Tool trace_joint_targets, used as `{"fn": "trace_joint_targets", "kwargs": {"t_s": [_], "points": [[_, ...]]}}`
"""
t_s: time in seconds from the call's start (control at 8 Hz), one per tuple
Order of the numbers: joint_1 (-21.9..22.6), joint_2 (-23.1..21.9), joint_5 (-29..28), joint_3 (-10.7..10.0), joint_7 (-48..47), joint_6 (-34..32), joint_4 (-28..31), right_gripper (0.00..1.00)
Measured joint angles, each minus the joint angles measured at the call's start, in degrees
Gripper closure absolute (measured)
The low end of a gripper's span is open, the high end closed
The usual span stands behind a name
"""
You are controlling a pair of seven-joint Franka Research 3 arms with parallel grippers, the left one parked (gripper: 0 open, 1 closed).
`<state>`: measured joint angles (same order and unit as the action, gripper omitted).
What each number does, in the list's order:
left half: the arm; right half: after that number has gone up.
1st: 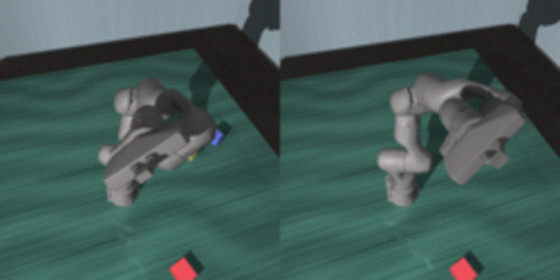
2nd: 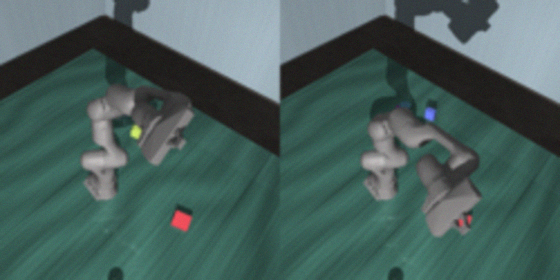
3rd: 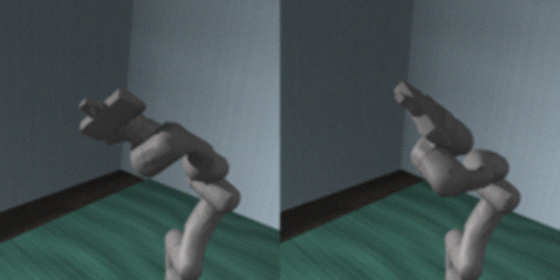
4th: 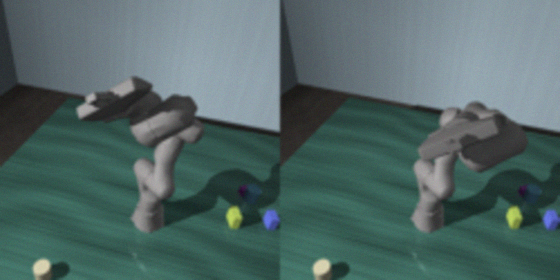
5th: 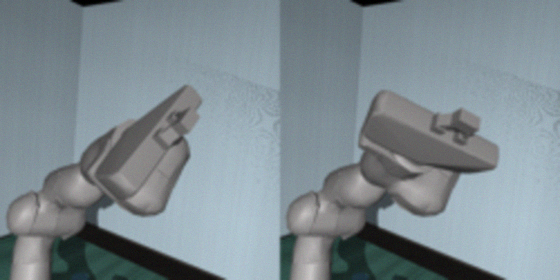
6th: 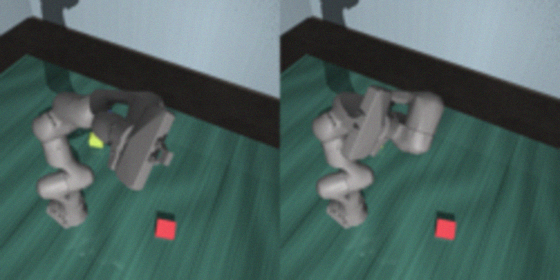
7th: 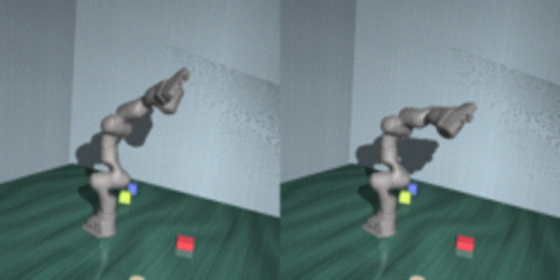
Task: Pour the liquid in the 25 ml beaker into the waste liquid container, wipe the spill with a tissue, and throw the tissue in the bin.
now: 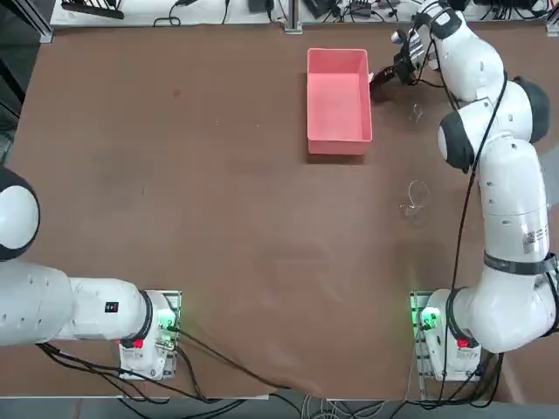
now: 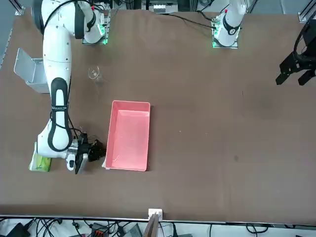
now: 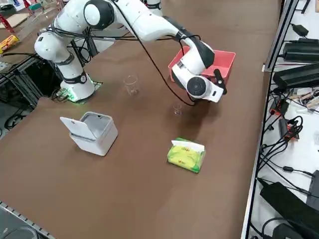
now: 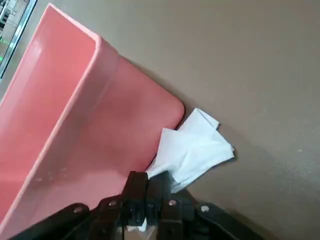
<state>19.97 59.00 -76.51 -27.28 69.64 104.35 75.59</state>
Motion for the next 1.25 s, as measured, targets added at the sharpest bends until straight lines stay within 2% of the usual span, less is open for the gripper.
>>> {"fn": "trace_joint_targets", "kwargs": {"t_s": [1.25], "points": [[-0.10, 0.24, 0.02, 0.18, 0.00, 0.28, -0.56, 0.97]]}}
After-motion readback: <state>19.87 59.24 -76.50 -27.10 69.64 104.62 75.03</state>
